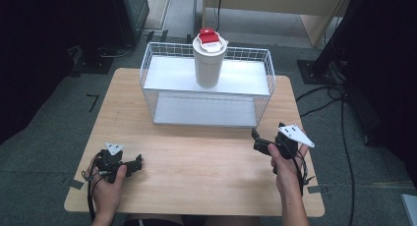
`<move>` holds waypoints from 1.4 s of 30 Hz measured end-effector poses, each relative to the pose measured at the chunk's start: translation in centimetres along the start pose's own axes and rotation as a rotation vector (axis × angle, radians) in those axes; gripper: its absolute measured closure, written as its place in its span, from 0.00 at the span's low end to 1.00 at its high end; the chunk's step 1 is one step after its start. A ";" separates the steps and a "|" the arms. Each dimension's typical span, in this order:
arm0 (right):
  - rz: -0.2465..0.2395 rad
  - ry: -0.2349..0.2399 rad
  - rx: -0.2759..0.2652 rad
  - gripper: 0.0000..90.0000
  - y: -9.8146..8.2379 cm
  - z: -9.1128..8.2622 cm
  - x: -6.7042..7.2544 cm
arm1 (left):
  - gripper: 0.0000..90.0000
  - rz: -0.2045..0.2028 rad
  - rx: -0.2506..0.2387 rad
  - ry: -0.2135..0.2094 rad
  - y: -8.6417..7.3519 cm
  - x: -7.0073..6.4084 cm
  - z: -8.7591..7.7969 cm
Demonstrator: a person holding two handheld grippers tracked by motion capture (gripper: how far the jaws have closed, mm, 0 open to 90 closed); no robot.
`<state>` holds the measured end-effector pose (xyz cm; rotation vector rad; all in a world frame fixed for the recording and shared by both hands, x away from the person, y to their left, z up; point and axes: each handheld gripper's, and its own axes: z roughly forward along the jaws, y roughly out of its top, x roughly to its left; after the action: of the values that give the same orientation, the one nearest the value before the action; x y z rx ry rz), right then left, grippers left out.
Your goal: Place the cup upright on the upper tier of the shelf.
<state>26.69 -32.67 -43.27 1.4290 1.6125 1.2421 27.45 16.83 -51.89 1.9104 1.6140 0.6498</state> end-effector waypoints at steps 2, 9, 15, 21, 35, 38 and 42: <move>0.005 -0.003 0.004 0.00 -0.4 -0.1 -0.2 | 0.00 0.000 0.000 0.000 0.0 0.0 0.0; 0.016 -0.015 0.018 0.00 -1.5 -0.5 -0.7 | 0.00 0.000 0.000 0.000 0.0 0.0 0.0; 0.022 -0.033 0.036 0.00 -2.9 -1.0 -1.3 | 0.00 -0.001 -0.001 0.000 0.0 0.0 0.0; 0.032 -0.045 0.051 0.00 -4.0 -1.3 -1.8 | 0.00 -0.001 -0.001 0.000 0.0 0.0 0.0; 0.050 -0.086 0.091 0.00 -6.3 -2.7 -3.5 | 0.00 -0.001 -0.001 0.000 0.0 0.0 0.0; 0.051 -0.105 0.106 0.00 -6.8 -3.2 -4.2 | 0.00 -0.001 -0.001 0.000 0.0 0.0 0.0; 0.048 -0.121 0.118 0.00 -7.3 -3.6 -4.7 | 0.00 -0.001 -0.001 0.000 0.0 0.0 0.0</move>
<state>21.75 -37.79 -49.37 1.5933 1.6002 1.0799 27.45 16.82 -51.90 1.9087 1.6142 0.6499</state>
